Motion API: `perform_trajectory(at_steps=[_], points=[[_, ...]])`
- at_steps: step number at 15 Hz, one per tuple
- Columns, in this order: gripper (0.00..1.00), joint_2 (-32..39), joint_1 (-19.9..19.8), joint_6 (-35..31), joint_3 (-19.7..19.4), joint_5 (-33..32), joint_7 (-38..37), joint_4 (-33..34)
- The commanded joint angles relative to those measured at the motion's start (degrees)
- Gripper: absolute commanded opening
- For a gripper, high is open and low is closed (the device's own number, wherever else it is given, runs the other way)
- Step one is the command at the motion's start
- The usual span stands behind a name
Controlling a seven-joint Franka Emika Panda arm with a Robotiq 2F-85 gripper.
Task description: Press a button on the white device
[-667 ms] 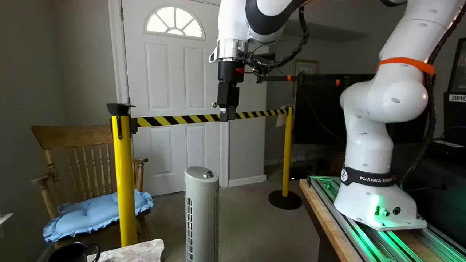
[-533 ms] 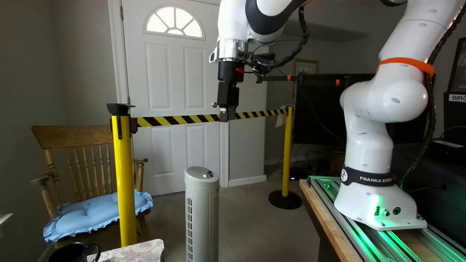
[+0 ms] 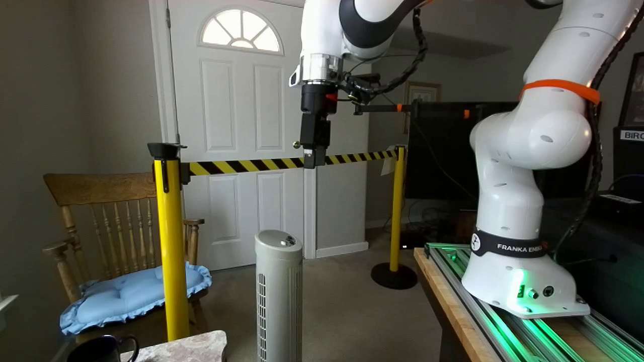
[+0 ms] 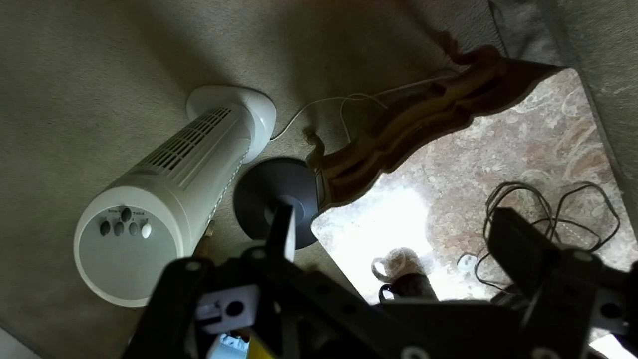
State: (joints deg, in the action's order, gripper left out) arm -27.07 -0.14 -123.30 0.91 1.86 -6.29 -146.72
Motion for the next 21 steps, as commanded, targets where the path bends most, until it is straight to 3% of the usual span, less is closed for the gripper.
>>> perform_trajectory(at_steps=[1,6,12,17,19,20,21], points=[[1.0,0.0,-0.17,0.13,0.14,0.09,0.09,0.09],[1.0,-0.2,0.28,-1.63,-1.73,0.19,6.34,-0.08],[1.0,3.05,-2.47,-8.23,-7.97,0.64,12.96,-0.48],[1.0,10.43,-5.32,-16.96,-11.48,-1.12,16.82,-0.45],[1.0,14.97,-6.52,-23.81,-11.86,-2.49,17.27,-0.15],[0.75,17.73,-6.82,-27.26,-12.15,-2.4,17.57,0.4],[0.74,20.38,-7.45,-30.32,-12.07,-3.24,17.15,0.86]])
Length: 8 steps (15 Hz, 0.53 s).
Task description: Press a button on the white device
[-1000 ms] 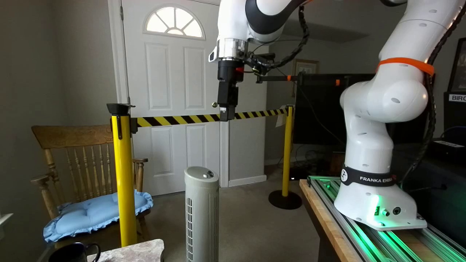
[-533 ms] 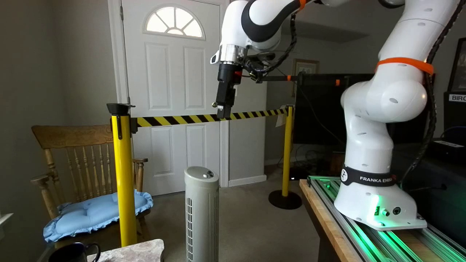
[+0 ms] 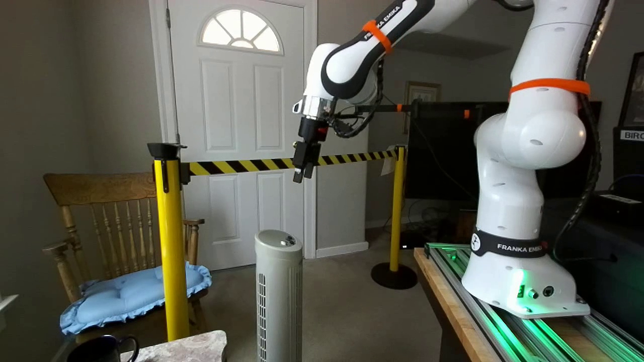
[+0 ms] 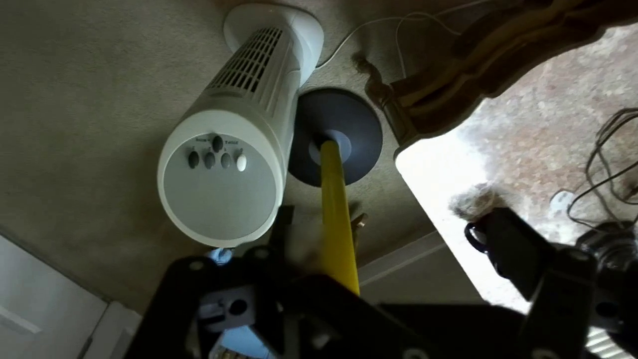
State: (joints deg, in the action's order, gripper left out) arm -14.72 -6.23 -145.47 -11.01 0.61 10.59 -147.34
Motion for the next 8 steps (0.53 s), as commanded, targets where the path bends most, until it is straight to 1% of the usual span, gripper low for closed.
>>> perform_trajectory(at_steps=[1,4,5,8], points=[[0.68,10.88,-1.94,-10.56,-0.09,-2.77,-0.32,2.22],[0.42,18.92,-3.55,-16.52,-0.27,-5.46,-1.67,5.14],[0.35,21.16,-3.87,-17.56,-0.45,-5.74,-2.03,6.34],[0.11,27.17,-4.91,-20.9,-1.75,-7.0,-3.47,10.35]])
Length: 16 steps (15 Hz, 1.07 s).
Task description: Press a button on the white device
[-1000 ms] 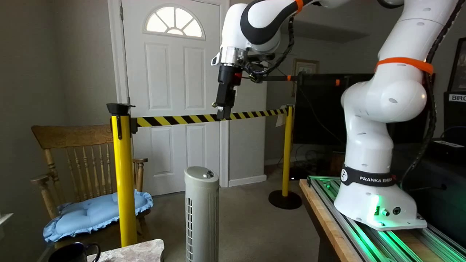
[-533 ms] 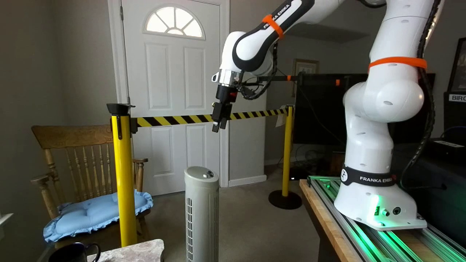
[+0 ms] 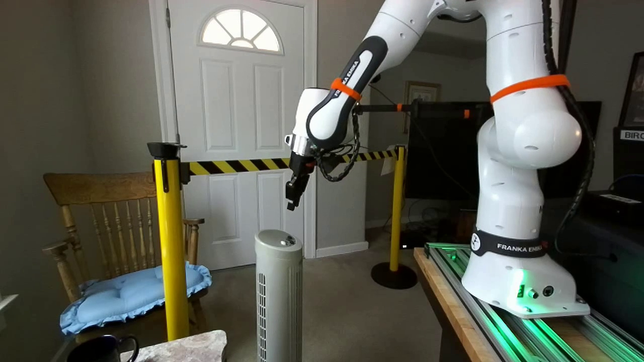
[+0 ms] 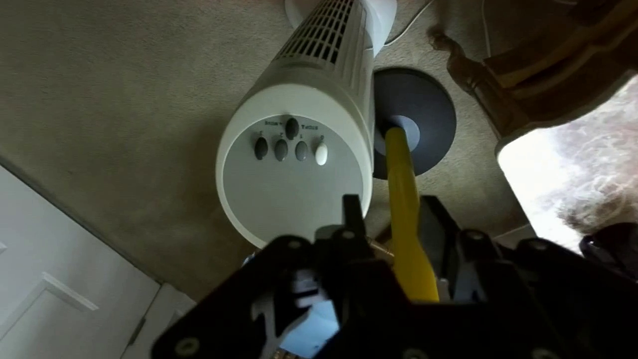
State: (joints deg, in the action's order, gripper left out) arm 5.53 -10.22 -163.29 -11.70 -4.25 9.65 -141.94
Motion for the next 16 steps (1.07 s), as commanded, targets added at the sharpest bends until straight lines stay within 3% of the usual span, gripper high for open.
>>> perform_trajectory(at_steps=[1,2,4,5,9,11,16], points=[[0.05,8.59,-1.33,-3.37,-1.37,-1.55,-2.5,6.34],[0.21,3.86,-1.01,-1.63,-0.48,-0.91,-1.11,2.74],[0.07,6.65,-1.63,-1.95,-0.9,-0.94,-1.17,5.04],[0.05,7.35,-1.74,-1.96,-0.95,-0.94,-1.2,5.66],[0.01,7.69,-1.68,-1.93,-0.98,-1.0,-1.45,6.12],[0.0,13.03,-1.6,-4.2,-1.48,-1.18,-2.8,10.23],[0.0,20.01,-4.23,-2.89,0.67,1.94,-1.41,17.11]])
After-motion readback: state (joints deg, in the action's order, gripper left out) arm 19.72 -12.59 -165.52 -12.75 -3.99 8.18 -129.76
